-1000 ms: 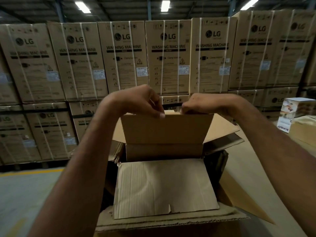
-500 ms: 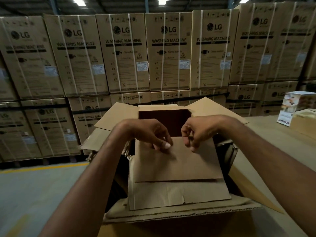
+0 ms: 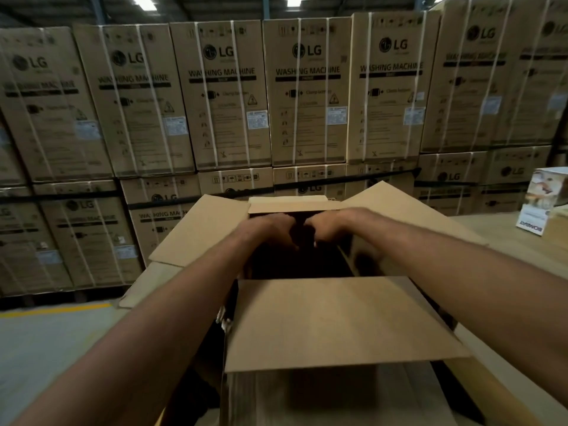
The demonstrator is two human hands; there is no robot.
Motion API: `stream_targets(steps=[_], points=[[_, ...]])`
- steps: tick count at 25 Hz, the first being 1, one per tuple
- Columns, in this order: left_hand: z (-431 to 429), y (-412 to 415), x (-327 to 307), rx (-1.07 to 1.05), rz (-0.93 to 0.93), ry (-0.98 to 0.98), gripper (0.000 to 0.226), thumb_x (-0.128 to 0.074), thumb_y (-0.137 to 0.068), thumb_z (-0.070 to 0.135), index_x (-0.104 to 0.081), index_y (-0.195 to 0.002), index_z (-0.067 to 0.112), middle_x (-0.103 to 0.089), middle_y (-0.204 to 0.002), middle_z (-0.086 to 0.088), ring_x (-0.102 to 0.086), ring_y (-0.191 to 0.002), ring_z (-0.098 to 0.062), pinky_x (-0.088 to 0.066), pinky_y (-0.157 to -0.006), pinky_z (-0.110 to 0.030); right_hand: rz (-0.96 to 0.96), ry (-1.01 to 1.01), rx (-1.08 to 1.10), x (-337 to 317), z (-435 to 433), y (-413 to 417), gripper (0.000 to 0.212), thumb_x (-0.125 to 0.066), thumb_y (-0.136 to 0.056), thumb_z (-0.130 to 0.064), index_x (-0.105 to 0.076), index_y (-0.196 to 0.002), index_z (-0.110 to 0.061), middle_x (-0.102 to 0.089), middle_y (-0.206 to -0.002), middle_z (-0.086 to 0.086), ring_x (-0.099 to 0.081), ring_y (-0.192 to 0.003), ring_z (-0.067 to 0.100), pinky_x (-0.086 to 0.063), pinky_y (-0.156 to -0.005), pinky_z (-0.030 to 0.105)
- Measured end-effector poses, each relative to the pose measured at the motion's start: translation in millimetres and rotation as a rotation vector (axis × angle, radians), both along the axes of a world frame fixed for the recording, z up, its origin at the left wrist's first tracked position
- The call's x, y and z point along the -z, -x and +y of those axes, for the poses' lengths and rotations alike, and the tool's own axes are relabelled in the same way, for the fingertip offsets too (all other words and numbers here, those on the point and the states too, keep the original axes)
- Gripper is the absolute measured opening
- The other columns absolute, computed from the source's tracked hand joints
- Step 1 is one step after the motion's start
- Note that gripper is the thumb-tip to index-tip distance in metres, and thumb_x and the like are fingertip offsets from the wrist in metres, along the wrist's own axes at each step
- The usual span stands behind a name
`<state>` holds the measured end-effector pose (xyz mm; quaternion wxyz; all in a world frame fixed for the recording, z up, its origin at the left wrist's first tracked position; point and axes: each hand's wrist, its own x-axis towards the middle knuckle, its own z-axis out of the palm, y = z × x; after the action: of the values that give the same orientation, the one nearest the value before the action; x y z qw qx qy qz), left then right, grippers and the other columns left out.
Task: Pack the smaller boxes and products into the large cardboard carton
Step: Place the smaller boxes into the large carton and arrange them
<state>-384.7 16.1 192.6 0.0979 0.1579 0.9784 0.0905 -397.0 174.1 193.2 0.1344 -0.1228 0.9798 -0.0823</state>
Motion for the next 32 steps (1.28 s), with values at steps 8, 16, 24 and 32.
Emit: stream_targets(steps=[8, 16, 24, 32], points=[[-9, 78, -7, -0.086, 0.327, 0.184, 0.100, -0.071, -0.090, 0.047, -0.006, -0.164, 0.024, -0.008, -0.170, -0.007, -0.015, -0.155, -0.033, -0.018, -0.123, -0.057, 0.446, -0.084, -0.021, 5, 14, 83, 0.092, -0.073, -0.088, -0.024, -0.019, -0.162, -0.023, -0.023, -0.162, 0.007, -0.034, -0.145, 0.032, -0.035, -0.118, 0.053], [-25, 143, 19, -0.139, 0.228, 0.169, 0.080, -0.067, -0.095, 0.036, -0.022, -0.161, 0.026, -0.027, -0.167, -0.003, -0.022, -0.153, -0.030, -0.013, -0.123, -0.063, 0.308, -0.081, 0.015, 16, 24, 144, 0.044, -0.066, -0.090, -0.021, -0.055, -0.133, -0.023, -0.060, -0.134, 0.006, -0.058, -0.118, 0.025, -0.049, -0.104, 0.046], [-30, 145, 24, -0.137, 0.187, 0.168, 0.086, -0.065, -0.096, 0.032, -0.012, -0.163, 0.028, -0.020, -0.169, -0.001, -0.017, -0.155, -0.029, -0.009, -0.123, -0.062, 0.325, -0.079, -0.012, 28, 26, 150, 0.050, -0.063, -0.093, -0.017, -0.052, -0.142, -0.023, -0.061, -0.133, 0.004, -0.058, -0.122, 0.025, -0.048, -0.108, 0.046], [-25, 100, -1, -0.070, 0.218, 0.150, 0.078, -0.062, -0.099, 0.036, -0.019, -0.163, 0.025, -0.027, -0.167, -0.003, -0.024, -0.153, -0.027, -0.017, -0.121, -0.057, 0.370, -0.008, -0.045, 10, 39, 97, 0.053, -0.062, -0.092, -0.013, -0.052, -0.144, -0.018, -0.058, -0.140, 0.007, -0.054, -0.128, 0.027, -0.045, -0.109, 0.046]])
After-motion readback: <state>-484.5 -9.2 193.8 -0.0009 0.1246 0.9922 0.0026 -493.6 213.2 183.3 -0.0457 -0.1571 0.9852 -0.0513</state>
